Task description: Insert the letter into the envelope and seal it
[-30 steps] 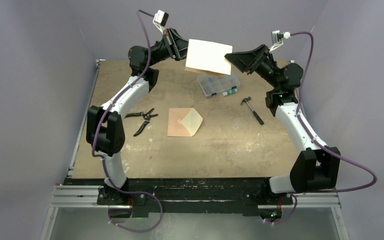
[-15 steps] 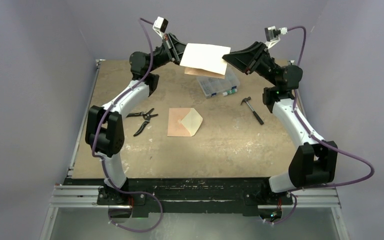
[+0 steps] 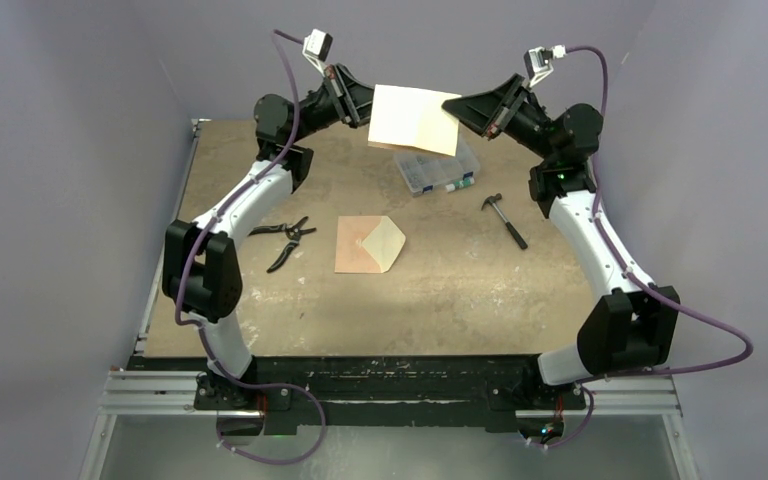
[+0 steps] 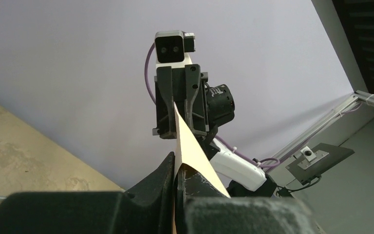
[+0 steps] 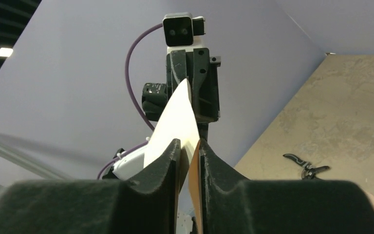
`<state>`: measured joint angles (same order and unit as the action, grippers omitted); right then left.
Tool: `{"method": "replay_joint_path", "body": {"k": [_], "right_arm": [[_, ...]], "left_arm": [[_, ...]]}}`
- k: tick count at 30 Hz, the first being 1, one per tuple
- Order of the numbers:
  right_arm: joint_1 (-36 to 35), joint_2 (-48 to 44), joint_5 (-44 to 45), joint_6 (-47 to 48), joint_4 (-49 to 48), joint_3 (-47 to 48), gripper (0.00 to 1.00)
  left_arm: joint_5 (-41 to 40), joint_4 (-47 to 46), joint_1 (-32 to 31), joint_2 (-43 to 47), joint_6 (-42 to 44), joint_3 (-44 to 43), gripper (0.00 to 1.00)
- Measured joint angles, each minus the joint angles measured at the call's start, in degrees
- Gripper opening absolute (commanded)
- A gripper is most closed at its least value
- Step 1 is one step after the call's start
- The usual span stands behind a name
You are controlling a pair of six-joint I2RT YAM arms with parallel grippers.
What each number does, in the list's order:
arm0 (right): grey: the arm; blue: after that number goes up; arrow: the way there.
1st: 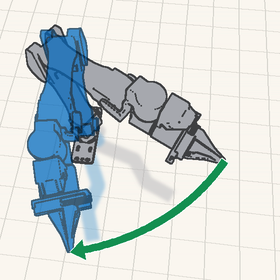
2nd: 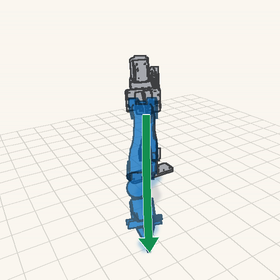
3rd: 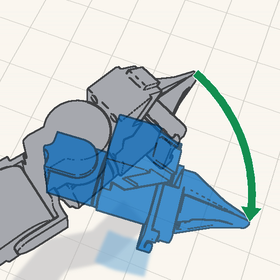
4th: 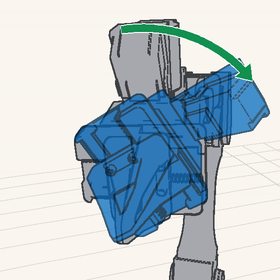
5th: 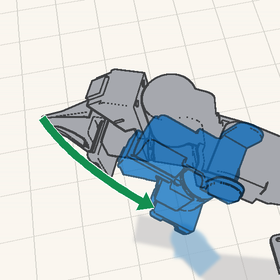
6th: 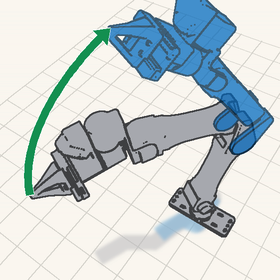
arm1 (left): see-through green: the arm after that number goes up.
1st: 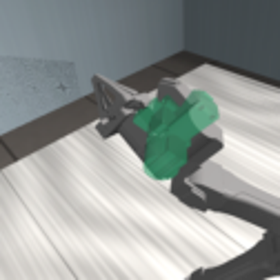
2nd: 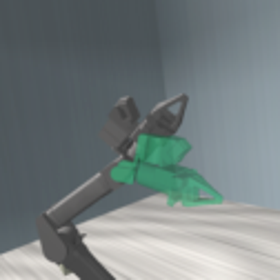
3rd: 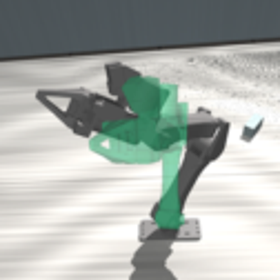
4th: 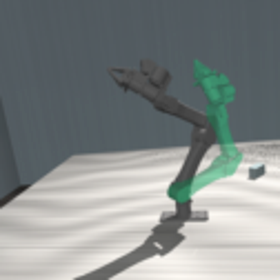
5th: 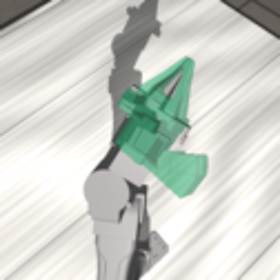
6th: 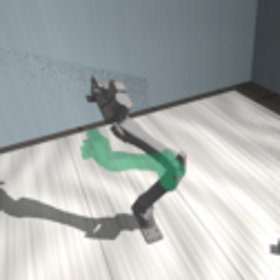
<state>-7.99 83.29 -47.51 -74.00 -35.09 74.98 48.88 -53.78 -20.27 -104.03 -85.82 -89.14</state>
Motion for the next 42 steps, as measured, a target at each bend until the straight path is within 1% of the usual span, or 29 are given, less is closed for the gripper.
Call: {"method": "replay_joint_path", "body": {"k": [1,2,7,9,11,13,16,21,24,26,27,30,32,34,38,40,42], "right_arm": [[0.0,0.0,0.02,0.02,0.22,0.0,0.05],[0.0,0.0,0.07,0.04,0.13,0.0,0.0],[0.0,-0.04,0.79,-0.44,-2.69,-0.07,0.0],[-0.02,-0.11,1.7,-0.63,-5.31,-0.11,0.0],[0.0,-0.24,2.4,-0.61,-6.88,-0.11,0.0],[0.0,-0.68,3.65,-0.24,-7.76,-0.11,0.0],[0.0,-1.46,5.6,2.19,-6.45,0.07,0.0],[-0.02,-1.84,9.33,10.25,2.12,2.1,0.0],[-0.02,-2.29,10.93,15.12,7.08,2.16,0.0],[-0.07,-2.54,11.65,17.88,9.97,2.16,0.0],[-0.2,-2.62,12.04,18.97,11.1,2.14,0.0],[-0.85,-2.71,12.33,21.29,13.18,2.14,0.0],[-1.6,-2.71,12.35,21.66,13.79,2.14,0.0],[-2.45,-2.71,12.04,20.96,13.49,1.99,0.0],[-3.85,-2.71,11.76,19.12,12.31,1.81,0.0],[-4.22,-2.71,11.13,18.27,11.28,1.81,0.0],[-4.39,-2.69,10.08,16.98,10.05,1.81,0.0]], "left_arm": [[0.0,0.57,0.0,0.0,0.28,0.0,0.0],[0.0,1.03,0.0,0.0,0.76,0.0,0.0],[0.0,4.59,0.02,0.35,4.28,0.0,0.31],[-0.11,9.46,0.13,1.38,8.09,0.09,0.43],[-0.76,15.3,0.37,3.37,12.83,1.09,0.52],[-1.95,22.14,0.9,5.92,18.49,2.32,0.54],[-4.94,32.76,2.32,9.46,27.34,3.37,0.56],[-10.73,50.03,6.91,12.74,39.8,3.39,0.58],[-13.99,56.96,10.08,13.18,43.8,3.43,0.6],[-14.73,57.51,10.95,13.33,44.44,3.82,0.61],[-14.71,55.69,11.04,13.7,44.0,4.81,0.63],[-14.49,49.29,9.6,15.43,41.79,7.58,0.64],[-14.73,45.38,7.48,16.31,40.92,8.17,0.64],[-15.87,41.35,3.63,16.9,40.96,8.07,0.64],[-17.64,37.38,-3.76,17.27,41.88,6.82,0.65],[-18.34,36.09,-4.92,17.44,41.92,6.51,0.65],[-18.71,34.6,-4.68,17.44,41.48,6.4,0.65]]}}
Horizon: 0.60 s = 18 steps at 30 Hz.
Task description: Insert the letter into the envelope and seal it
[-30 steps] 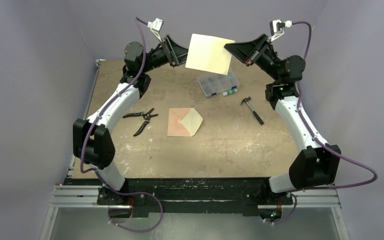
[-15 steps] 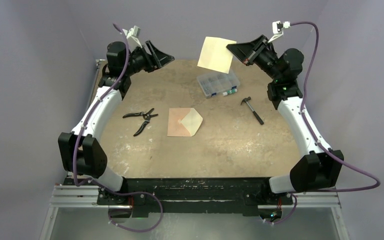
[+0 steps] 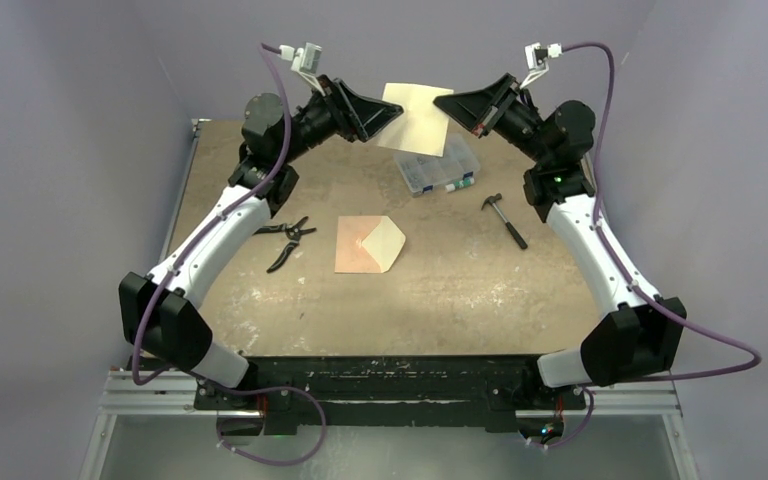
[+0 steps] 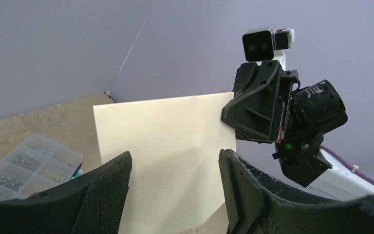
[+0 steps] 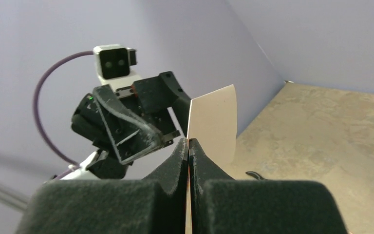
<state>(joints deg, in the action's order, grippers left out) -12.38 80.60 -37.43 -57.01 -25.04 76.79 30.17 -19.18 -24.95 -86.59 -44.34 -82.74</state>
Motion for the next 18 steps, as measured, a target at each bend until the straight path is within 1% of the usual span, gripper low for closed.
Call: {"method": "replay_joint_path", "body": {"k": [5,8,14,18], "right_arm": [[-0.11,1.01,-4.26,-5.86,-6.62,-0.02,0.0],[-0.39,2.14,-5.81,-8.46,-9.44,-0.09,0.0],[-1.6,4.22,-7.19,-10.27,-10.91,-0.09,0.0],[-2.47,5.18,-7.26,-10.36,-11.08,-0.09,0.0]], "left_arm": [[1.68,-3.26,0.72,-0.66,-2.93,-0.17,0.65],[4.35,-5.14,0.72,-1.95,-5.73,-0.44,0.64],[10.01,-9.7,0.72,-3.58,-10.71,-0.39,0.58],[12.7,-12.28,0.7,-3.58,-12.61,-0.39,0.58]]}}
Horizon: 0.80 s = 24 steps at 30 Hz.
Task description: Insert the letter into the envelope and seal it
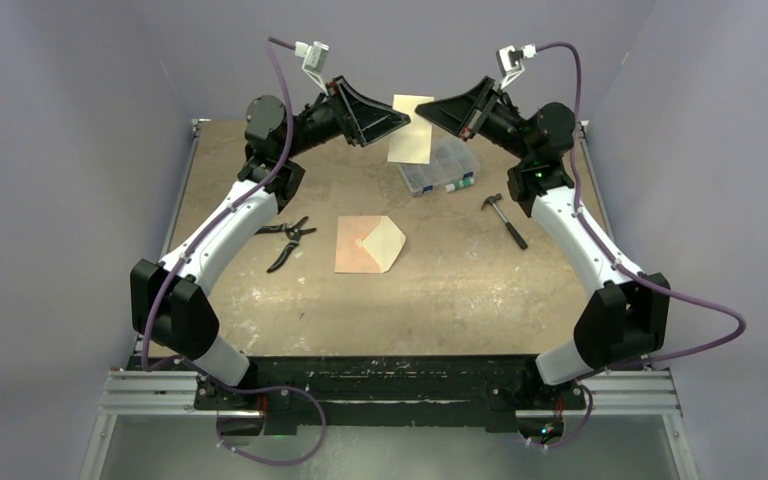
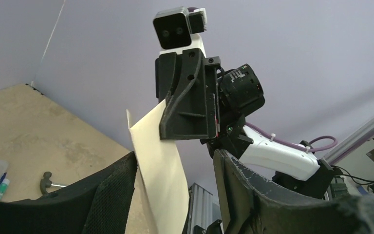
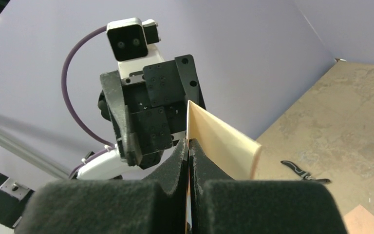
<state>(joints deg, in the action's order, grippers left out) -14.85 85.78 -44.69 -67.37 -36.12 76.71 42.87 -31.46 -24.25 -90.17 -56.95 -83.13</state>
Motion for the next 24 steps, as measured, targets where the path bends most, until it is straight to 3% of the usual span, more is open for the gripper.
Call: {"method": "replay_joint_path", "body": {"k": [5,9,12,13,14,19,21,24], "right_arm": [[-0.37,0.37,0.15,0.04,-1.09,0.0,0.0],[-0.48,0.39,0.13,0.28,-1.97,0.0,0.0],[-0.48,0.42,0.22,0.28,-2.14,0.0,0.0],[-0.48,0.42,0.31,0.31,-2.12,0.0,0.0],[-0.48,0.42,0.39,0.35,-2.1,0.0,0.05],[-0.52,0.42,0.48,2.36,1.22,1.03,0.56],[-0.52,0.42,0.68,4.48,4.04,2.49,0.66],[-0.52,-0.81,2.4,8.41,8.52,3.85,0.72]], "left_arm": [[1.42,-1.25,0.02,0.0,-1.25,0.04,0.49],[1.68,-1.18,0.02,0.0,-1.75,0.35,0.25],[1.77,-1.11,0.0,0.0,-2.14,0.63,0.01],[1.77,-1.42,0.0,0.0,-2.23,0.9,0.0],[1.81,-1.81,0.0,0.0,-2.23,1.25,0.0],[1.86,-2.01,0.0,0.0,-1.62,2.95,0.0],[1.88,-1.42,0.0,0.0,-0.87,3.13,0.0],[1.86,-0.74,0.0,0.0,-0.33,3.13,0.0]]}}
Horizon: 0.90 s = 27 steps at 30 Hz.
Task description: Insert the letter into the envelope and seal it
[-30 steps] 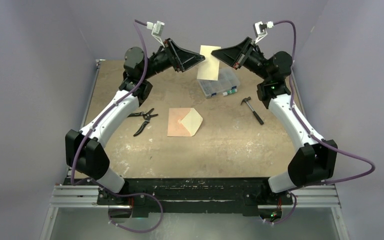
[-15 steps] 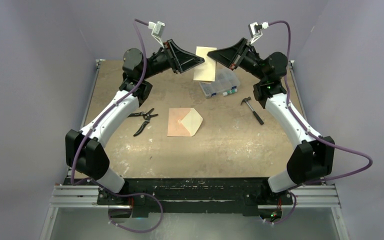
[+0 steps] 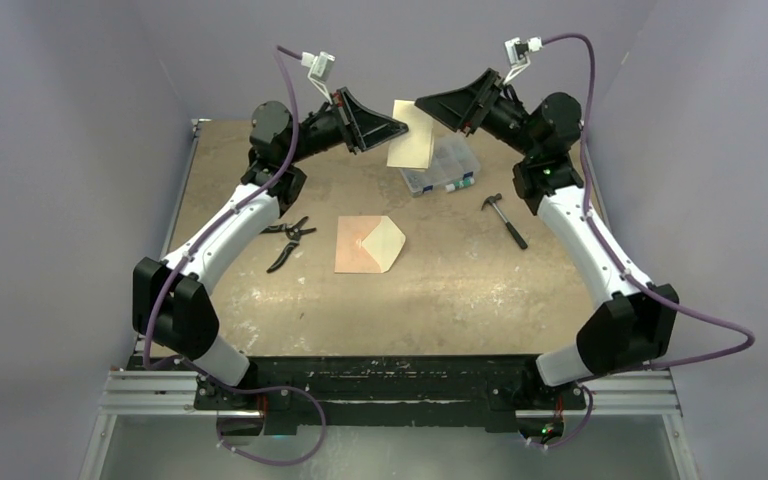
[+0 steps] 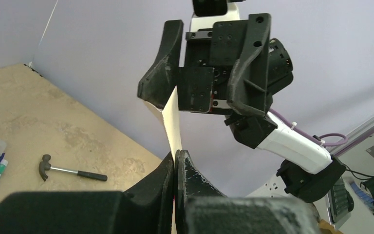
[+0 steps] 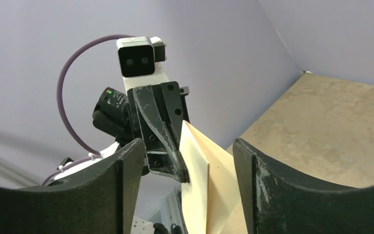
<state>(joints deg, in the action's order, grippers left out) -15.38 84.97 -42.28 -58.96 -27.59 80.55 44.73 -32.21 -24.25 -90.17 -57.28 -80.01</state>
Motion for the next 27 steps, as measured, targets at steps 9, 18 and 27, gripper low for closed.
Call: {"method": "replay_joint_path", "body": {"k": [9,18,27], "right_arm": [[0.0,-8.07,6.97,5.97,4.87,-2.86,0.8],[0.0,-8.31,6.78,5.2,4.07,-7.76,0.82],[0.0,-8.02,3.26,-1.7,-6.47,-10.86,0.44]], "left_arm": [[-0.74,0.11,0.0,0.0,-0.72,-1.27,0.0],[-2.91,-3.34,0.0,0.0,-5.29,-2.25,0.0],[-2.99,-6.73,0.0,0.0,-9.44,-2.29,0.01]]}}
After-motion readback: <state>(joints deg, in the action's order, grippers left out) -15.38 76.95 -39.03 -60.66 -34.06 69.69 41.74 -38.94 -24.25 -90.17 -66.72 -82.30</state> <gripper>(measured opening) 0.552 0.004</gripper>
